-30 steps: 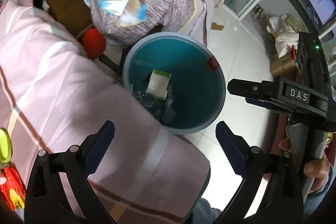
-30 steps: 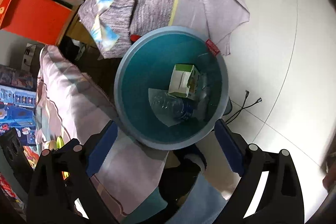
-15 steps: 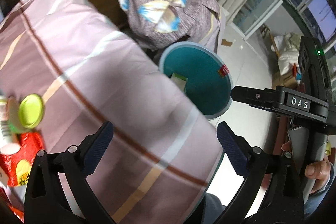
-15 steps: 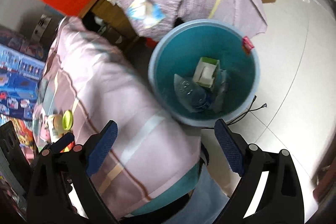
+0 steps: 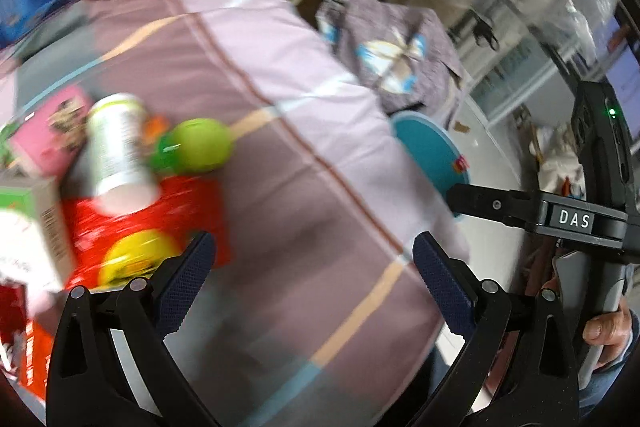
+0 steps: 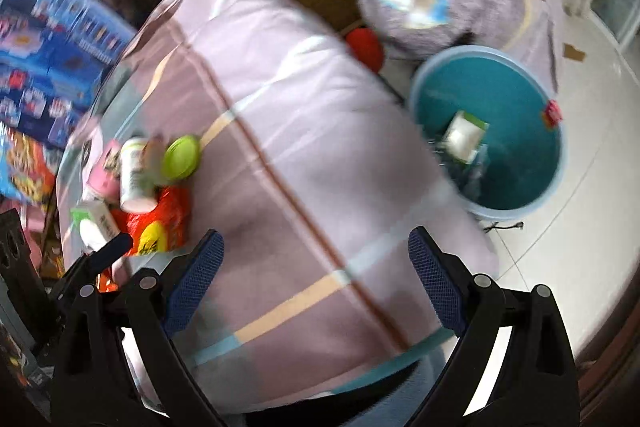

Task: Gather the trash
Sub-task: 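Move both open grippers back over the remaining trash on the bed, then lower the left gripper onto the red cola can and close on it, then grasp the green-and-white medicine box with the right gripper while the left holds the can, then carry the cola can and medicine box in both grippers over the teal bin, then open both grippers to drop the can and box into the bin, then move both open grippers back over the trash on the bed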

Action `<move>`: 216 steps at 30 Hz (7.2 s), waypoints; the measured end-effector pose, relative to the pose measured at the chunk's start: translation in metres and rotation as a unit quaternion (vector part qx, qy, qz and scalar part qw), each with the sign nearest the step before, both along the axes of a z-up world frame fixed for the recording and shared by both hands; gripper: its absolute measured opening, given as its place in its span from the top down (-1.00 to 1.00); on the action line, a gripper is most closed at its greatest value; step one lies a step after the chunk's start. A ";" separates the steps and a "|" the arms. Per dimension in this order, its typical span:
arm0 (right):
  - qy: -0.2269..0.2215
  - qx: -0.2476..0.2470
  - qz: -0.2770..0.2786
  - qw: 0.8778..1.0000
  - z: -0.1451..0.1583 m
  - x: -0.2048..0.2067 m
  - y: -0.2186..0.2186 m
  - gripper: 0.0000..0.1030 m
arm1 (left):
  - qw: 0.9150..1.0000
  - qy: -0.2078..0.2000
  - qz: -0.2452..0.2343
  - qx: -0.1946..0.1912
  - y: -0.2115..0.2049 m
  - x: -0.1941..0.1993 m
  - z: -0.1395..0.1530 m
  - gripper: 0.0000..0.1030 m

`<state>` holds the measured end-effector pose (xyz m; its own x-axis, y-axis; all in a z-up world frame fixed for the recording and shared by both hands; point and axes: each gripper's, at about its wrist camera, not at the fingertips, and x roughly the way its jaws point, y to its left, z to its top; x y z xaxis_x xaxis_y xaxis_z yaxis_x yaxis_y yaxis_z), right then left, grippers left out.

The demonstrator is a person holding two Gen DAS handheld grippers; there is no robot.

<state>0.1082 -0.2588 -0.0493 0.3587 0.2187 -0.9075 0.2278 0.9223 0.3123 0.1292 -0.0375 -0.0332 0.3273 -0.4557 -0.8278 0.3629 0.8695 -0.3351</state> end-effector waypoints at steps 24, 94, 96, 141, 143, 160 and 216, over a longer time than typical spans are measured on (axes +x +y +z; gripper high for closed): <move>-0.010 -0.121 0.276 0.953 0.004 0.038 0.249 -0.74 | 0.975 0.011 0.187 0.122 0.258 -0.017 -0.032 -0.91; -0.103 -0.165 0.438 0.878 0.032 0.052 0.337 -0.52 | 0.962 -0.017 0.265 0.060 0.277 -0.047 0.003 -0.21; -0.106 -0.142 0.414 0.893 0.039 0.055 0.312 -0.52 | 0.967 -0.024 0.245 0.064 0.257 -0.043 0.010 -0.21; -0.116 0.068 -0.083 0.987 -0.073 0.037 -0.237 -0.56 | 0.981 0.016 -0.163 0.108 -0.242 0.039 -0.025 -0.21; -0.096 0.086 -0.079 0.988 -0.082 0.040 -0.241 -0.56 | 0.980 0.020 -0.165 0.109 -0.248 0.041 -0.028 -0.21; -0.065 0.068 -0.090 0.991 -0.084 0.021 -0.254 -0.70 | 0.974 0.043 -0.195 0.110 -0.286 0.038 -0.052 -0.21; -0.037 -0.025 0.049 0.998 -0.014 -0.003 -0.013 -0.74 | 0.998 0.009 -0.015 0.056 -0.008 -0.018 -0.011 -0.91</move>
